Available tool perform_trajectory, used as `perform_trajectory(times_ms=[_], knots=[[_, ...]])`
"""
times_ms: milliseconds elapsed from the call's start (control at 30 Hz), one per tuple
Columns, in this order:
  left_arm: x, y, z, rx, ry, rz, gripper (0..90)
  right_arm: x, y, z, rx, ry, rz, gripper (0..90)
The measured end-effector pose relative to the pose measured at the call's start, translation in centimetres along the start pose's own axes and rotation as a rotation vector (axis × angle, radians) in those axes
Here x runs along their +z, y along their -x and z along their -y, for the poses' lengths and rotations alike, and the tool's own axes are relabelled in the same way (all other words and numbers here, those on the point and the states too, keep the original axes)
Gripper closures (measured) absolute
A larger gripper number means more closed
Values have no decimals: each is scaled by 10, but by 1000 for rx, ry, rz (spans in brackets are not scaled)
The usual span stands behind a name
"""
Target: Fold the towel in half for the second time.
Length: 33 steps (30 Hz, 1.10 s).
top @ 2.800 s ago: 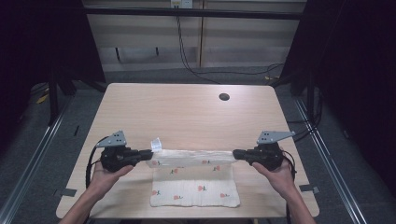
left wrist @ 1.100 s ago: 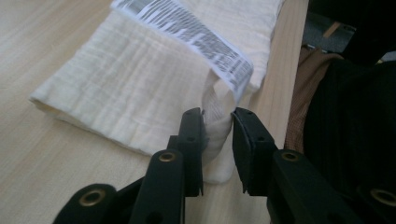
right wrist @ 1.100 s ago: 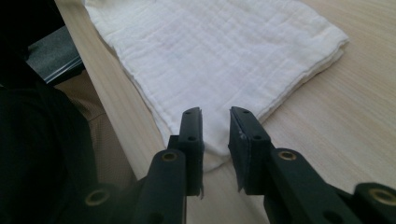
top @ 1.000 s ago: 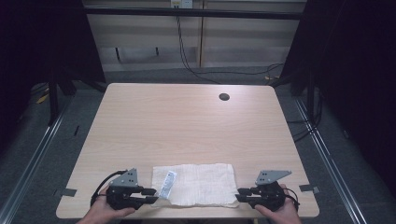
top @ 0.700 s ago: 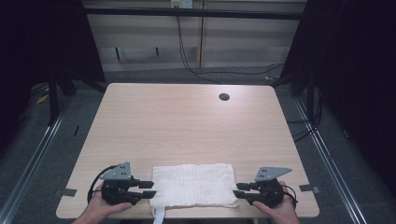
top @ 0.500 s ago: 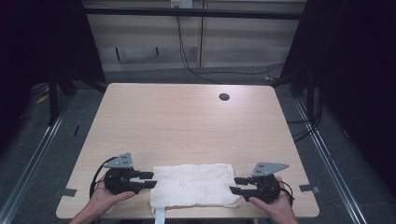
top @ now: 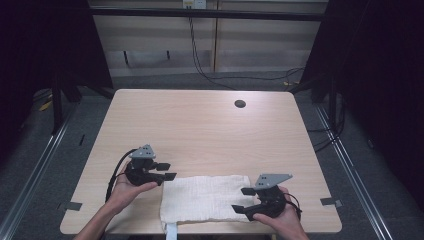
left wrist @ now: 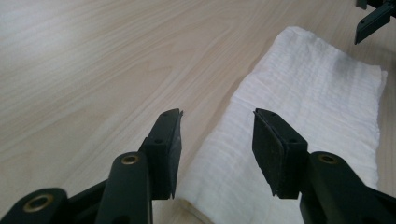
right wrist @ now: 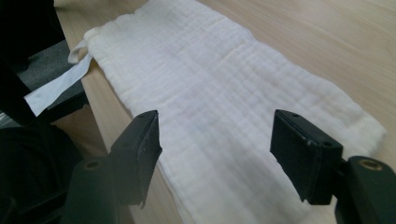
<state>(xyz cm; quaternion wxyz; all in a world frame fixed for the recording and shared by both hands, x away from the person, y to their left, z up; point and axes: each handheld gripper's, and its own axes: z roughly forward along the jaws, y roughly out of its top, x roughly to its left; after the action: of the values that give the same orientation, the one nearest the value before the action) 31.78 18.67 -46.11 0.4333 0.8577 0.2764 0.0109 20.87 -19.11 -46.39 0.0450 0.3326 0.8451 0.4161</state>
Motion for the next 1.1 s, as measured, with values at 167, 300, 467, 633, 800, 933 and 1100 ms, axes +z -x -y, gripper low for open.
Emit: perform_trajectory(times_ms=[167,300,467,633,800,933,1100], knots=[[4,-11,-3,-23,3,-14,479,22,-8,-18,-21,-7,-44,336],[3,-11,4,-53,7,-10,466,37,-20,-34,-42,2,-116,334],[-3,-10,9,-36,-21,-3,450,53,-38,-43,-101,-15,-160,354],[-6,-7,9,-67,3,-31,451,72,-53,-49,-128,-75,-215,353],[-4,-10,12,-48,-12,-30,407,86,-64,-59,-156,-60,-227,420],[-3,-11,14,-50,-14,-24,391,98,-73,-69,-177,-90,-245,421],[-1,-13,15,-62,-3,-17,383,116,-84,-84,-198,-112,-292,420]])
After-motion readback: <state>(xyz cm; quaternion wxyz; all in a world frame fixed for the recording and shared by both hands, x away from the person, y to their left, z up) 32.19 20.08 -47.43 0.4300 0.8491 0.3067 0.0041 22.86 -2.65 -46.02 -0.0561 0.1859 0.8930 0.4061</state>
